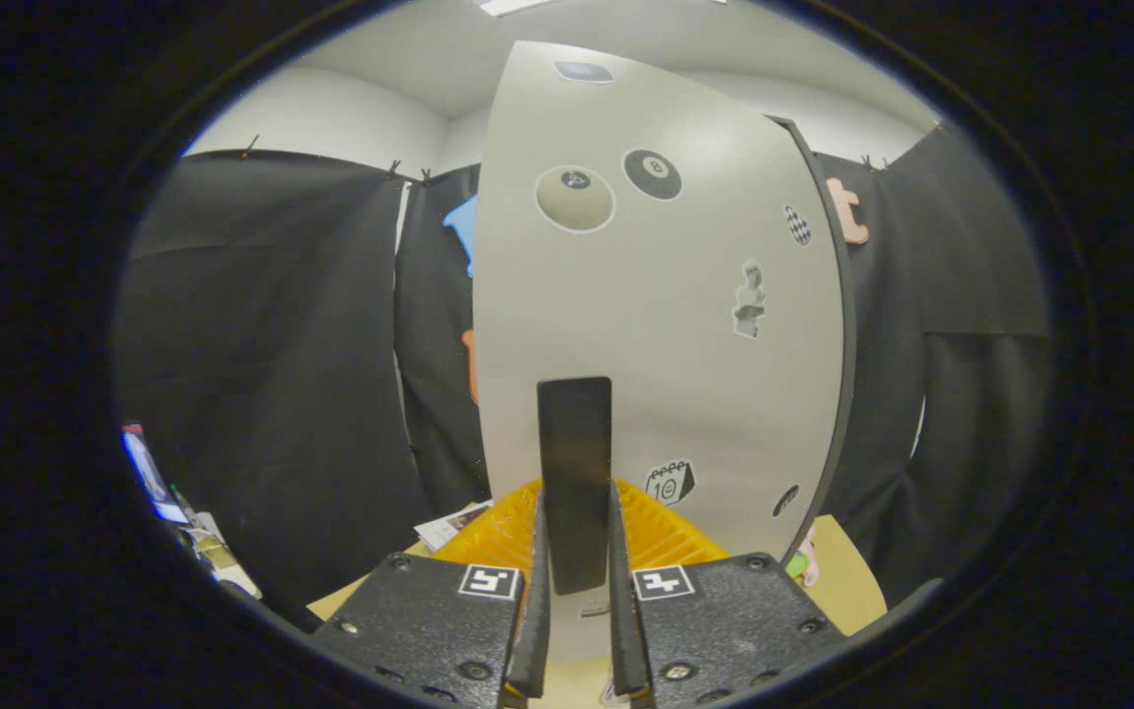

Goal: Open the shoe cabinet door, grab the shoes and put them into the shoe cabinet, then close the shoe cabinet door.

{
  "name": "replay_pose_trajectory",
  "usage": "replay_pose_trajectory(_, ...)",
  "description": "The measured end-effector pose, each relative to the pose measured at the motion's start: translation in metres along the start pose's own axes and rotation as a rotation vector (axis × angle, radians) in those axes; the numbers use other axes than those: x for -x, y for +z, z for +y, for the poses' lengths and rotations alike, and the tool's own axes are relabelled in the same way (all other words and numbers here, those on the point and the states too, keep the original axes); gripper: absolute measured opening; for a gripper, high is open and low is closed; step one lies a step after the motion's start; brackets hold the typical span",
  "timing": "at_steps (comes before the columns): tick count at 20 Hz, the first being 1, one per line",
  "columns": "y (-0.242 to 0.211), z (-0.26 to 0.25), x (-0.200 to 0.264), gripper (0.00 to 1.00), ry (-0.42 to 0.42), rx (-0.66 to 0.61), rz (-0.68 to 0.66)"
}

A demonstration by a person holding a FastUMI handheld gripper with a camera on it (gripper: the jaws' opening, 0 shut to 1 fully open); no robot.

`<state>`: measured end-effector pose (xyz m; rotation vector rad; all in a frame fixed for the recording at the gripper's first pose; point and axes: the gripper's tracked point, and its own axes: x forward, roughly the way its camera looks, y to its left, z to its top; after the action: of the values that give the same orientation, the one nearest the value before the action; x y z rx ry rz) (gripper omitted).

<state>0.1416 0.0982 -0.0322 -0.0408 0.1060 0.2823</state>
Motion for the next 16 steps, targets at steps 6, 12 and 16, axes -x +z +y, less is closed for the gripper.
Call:
replay_pose_trajectory(6, -0.001, -0.014, 0.02, 0.29, -0.011, 0.018, -0.01)
replay_pose_trajectory(12, -0.001, -0.039, 0.043, 0.27, -0.057, 0.037, -0.017)
replay_pose_trajectory(16, -0.001, -0.053, 0.052, 0.22, -0.098, 0.028, -0.03)
